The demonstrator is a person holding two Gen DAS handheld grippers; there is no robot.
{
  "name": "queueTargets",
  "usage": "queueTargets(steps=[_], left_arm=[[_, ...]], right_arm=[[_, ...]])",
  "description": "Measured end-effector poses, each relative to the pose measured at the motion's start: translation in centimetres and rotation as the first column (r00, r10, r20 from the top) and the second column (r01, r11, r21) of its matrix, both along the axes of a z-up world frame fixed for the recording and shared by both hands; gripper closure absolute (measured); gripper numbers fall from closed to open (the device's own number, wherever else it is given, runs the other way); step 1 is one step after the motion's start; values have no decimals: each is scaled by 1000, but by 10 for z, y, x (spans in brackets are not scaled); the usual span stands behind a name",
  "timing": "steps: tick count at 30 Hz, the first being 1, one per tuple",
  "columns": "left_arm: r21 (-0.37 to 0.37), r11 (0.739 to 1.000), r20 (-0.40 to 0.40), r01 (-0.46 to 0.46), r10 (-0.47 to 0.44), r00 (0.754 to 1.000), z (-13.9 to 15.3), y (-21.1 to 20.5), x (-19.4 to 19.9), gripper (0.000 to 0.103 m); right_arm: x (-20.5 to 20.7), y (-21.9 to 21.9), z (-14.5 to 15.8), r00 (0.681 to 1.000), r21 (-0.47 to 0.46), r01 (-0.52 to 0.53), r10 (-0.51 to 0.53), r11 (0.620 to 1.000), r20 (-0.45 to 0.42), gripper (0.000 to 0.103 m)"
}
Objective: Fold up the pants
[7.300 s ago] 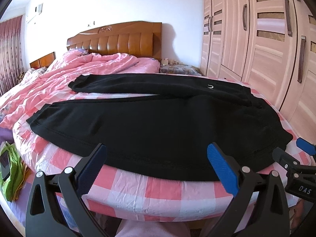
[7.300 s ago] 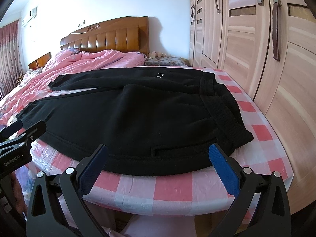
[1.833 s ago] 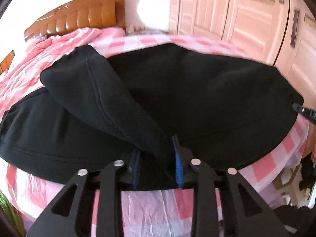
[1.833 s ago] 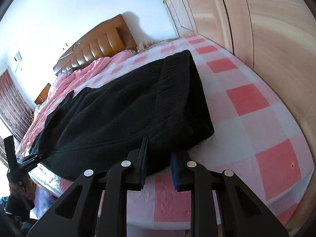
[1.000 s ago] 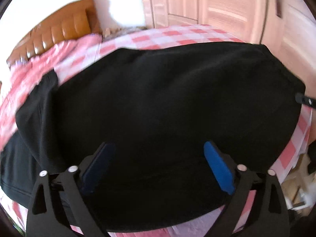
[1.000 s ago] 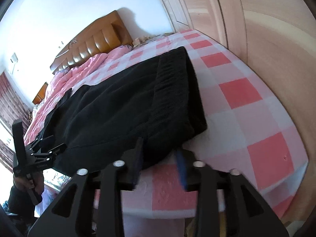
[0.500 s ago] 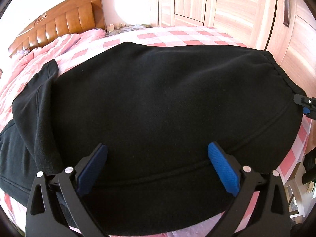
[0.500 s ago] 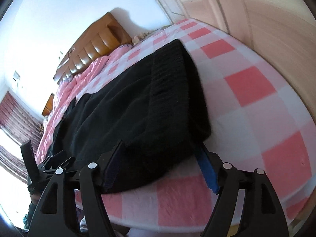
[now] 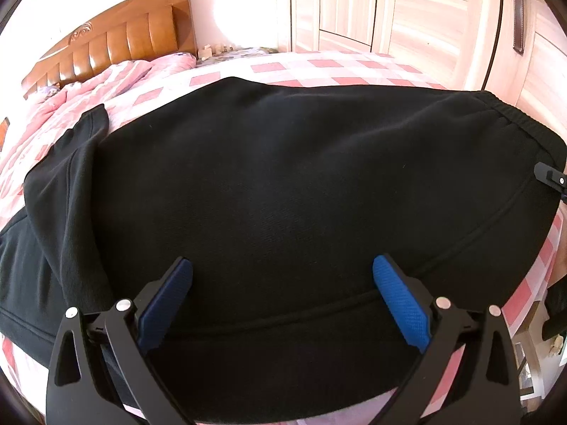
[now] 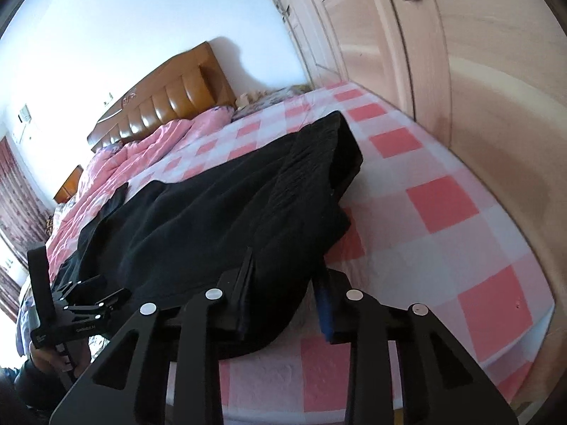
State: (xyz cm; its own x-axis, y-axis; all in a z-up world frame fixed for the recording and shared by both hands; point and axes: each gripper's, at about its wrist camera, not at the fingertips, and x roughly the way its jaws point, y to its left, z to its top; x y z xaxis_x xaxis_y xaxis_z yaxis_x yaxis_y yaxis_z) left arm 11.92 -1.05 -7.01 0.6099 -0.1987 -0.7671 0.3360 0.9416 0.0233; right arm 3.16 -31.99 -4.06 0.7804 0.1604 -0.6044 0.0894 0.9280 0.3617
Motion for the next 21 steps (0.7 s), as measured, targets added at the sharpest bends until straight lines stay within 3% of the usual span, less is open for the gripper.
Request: queueTargets(steps=[7, 11, 14, 16, 18, 21], left_arm=[[-7, 993, 0, 120, -120, 993, 1, -34, -10, 2], [4, 990, 30, 143, -143, 989, -2, -54, -11, 1], [-11, 990, 32, 140, -140, 990, -3, -52, -9, 1], [-7, 990, 34, 138, -138, 990, -3, -51, -10, 1], [-7, 991, 36, 134, -133, 990, -3, -51, -10, 1], [-2, 993, 39, 120, -120, 992, -1, -52, -12, 1]], right_arm=[[-26, -21, 21, 995, -64, 94, -92, 994, 35, 75], [-18, -43, 8, 996, -70, 70, -74, 995, -52, 71], [-18, -45, -1, 990, -75, 84, -92, 994, -106, 53], [-24, -44, 2, 990, -100, 95, -105, 990, -99, 24], [-37, -38, 14, 991, -151, 111, -120, 982, -52, 20], [-48, -19, 36, 987, -301, 158, -162, 940, 13, 19]])
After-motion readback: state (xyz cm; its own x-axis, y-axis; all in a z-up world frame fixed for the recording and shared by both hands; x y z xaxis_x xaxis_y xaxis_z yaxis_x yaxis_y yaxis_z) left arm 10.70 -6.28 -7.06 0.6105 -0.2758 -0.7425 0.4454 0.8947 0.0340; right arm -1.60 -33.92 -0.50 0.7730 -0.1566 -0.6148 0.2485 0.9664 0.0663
